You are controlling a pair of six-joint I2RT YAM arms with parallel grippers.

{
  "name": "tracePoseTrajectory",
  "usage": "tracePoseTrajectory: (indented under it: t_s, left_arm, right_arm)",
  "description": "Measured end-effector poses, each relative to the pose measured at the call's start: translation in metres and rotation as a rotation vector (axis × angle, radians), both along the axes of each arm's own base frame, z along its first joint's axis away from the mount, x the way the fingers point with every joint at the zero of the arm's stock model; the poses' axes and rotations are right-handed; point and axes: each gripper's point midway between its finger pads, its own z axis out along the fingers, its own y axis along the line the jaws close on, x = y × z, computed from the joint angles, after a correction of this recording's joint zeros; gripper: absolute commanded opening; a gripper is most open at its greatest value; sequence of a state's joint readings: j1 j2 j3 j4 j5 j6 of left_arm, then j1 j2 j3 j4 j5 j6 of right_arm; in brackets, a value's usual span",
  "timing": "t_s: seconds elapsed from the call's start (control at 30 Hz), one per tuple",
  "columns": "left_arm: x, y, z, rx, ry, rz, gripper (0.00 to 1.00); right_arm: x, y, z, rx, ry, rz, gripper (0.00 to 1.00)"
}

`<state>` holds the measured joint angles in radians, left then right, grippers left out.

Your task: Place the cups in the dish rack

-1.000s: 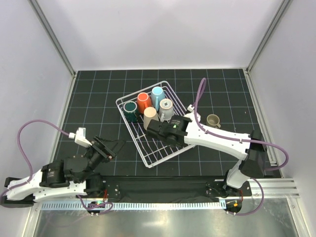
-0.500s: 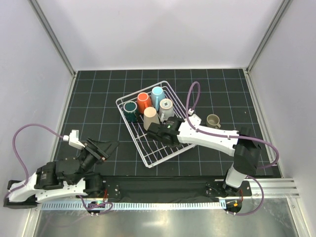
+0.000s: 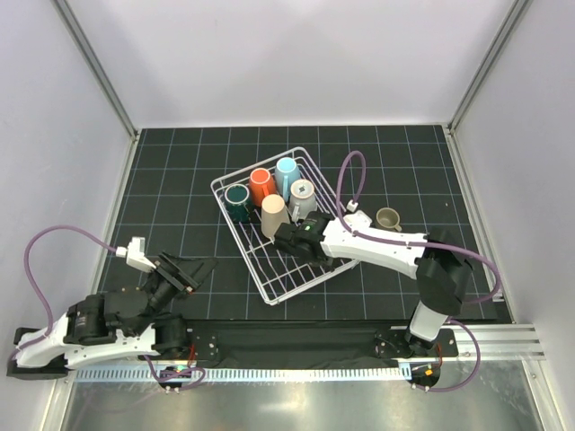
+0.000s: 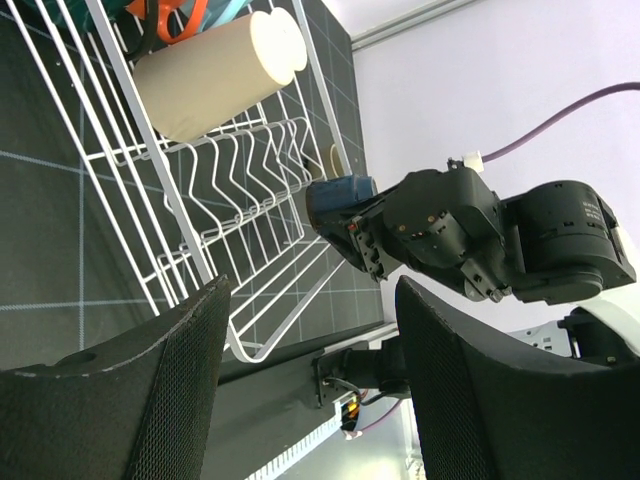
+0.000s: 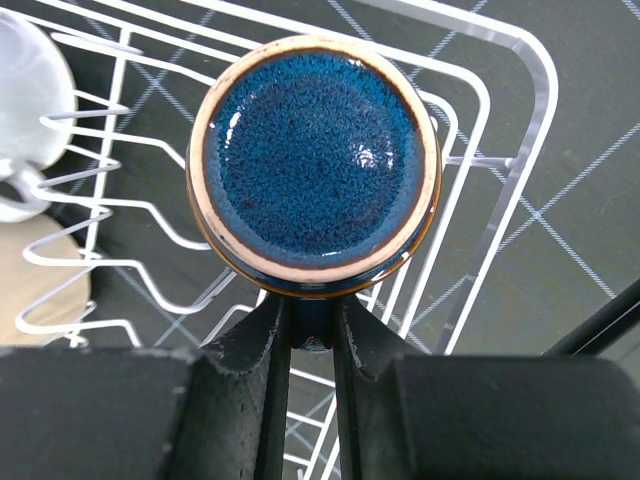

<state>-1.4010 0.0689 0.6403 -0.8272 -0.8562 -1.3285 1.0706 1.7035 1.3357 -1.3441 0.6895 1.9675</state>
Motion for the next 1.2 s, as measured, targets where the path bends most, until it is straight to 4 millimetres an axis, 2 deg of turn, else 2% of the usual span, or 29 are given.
tracePoseTrajectory:
  t_s: [0.47,0.83,0.93,0.97,1.1,1.13,1.2]
  left_arm:
    - [0.000,-0.002,-0.001,0.005,0.005,0.001,0.65]
    - [0.000,-0.002,-0.001,-0.011,0.016,0.004,0.66]
    - [0.000,-0.002,0.000,-0.015,0.018,0.004,0.66]
    - [0.000,-0.002,0.000,-0.016,0.019,0.005,0.66]
    - [0.000,-0.004,-0.002,-0.007,0.022,0.004,0.66]
    - [0.000,-0.005,-0.003,-0.001,0.024,0.003,0.67]
    - [0.000,-0.007,-0.004,0.009,0.028,0.003,0.67]
  right_arm:
    - [-0.002,0.001,-0.030,-0.059,0.071,-0.016,0.04]
    - [-0.004,0.001,-0.043,-0.071,0.096,-0.027,0.06]
    - [-0.003,0.001,-0.047,-0.065,0.096,-0.032,0.13]
    - [-0.004,0.001,-0.048,-0.064,0.099,-0.033,0.22]
    - [0.000,0.004,-0.048,-0.046,0.079,-0.035,0.41]
    - [0.002,0.006,-0.047,-0.038,0.068,-0.034,0.53]
    - [0.008,0.011,-0.045,-0.019,0.038,-0.030,0.58]
